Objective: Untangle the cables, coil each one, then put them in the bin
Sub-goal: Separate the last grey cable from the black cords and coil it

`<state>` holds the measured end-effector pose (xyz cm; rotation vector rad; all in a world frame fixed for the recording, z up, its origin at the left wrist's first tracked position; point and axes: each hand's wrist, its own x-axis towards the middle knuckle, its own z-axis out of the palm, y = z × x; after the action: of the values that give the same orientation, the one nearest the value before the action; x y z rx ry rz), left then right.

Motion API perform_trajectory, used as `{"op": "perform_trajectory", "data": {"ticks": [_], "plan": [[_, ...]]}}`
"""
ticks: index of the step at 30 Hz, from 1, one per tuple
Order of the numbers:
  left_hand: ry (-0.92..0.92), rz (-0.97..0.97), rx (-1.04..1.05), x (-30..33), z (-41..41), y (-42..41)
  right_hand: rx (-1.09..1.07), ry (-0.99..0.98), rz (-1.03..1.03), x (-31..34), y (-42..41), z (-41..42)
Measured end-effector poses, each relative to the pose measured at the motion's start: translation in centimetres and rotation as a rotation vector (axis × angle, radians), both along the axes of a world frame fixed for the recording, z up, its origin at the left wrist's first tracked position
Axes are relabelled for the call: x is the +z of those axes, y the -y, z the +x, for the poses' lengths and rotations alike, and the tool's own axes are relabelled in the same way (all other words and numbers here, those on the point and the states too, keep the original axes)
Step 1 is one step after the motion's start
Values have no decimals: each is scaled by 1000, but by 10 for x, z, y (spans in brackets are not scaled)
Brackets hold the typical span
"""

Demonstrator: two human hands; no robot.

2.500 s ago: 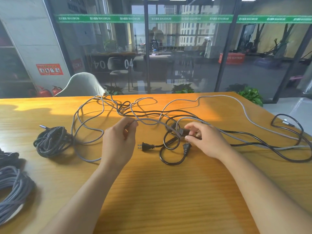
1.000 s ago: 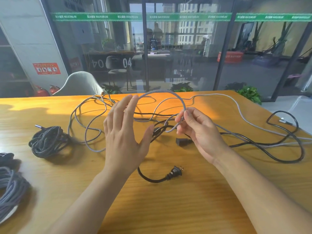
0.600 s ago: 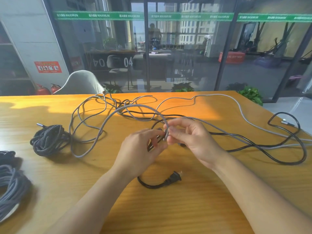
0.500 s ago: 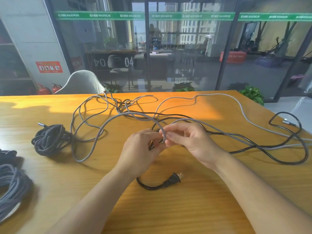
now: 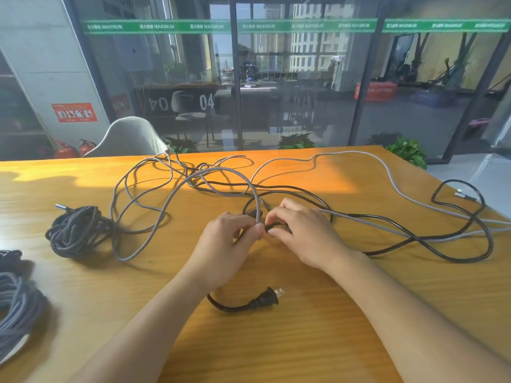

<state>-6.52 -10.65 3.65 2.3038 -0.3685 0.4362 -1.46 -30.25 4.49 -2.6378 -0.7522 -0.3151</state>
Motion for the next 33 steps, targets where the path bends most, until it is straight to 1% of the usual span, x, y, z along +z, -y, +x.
{"op": "perform_trajectory", "data": {"ticks": [3,6,7,9,12,15,19,23,27,31,33], "plan": [[23,-24,2,4,-1,-1,-26,16,-99,1,0,-2],[17,-28,-5,5,-3,0,37,44,-159,0,-2,-6],[14,-29,-7,5,-3,0,50,41,-148,-2,-3,-6],[21,-61,5,5,-3,-1,30,19,-60,-5,-3,-2],[109,-137,83,7,0,-9,-59,-9,97,-5,8,8],[163,-122,172,10,3,-14,-202,4,169,-2,21,14],[136,-105,159,11,1,-14,-317,17,197,-3,21,16],[108,-141,171,11,2,-14,-389,-70,363,-1,26,22],[48,-236,214,10,5,-19,-396,-161,613,1,36,26],[-7,-220,234,6,6,-22,-316,-281,780,1,41,29],[-27,-220,250,5,8,-24,-278,-305,841,-1,43,33]]}}
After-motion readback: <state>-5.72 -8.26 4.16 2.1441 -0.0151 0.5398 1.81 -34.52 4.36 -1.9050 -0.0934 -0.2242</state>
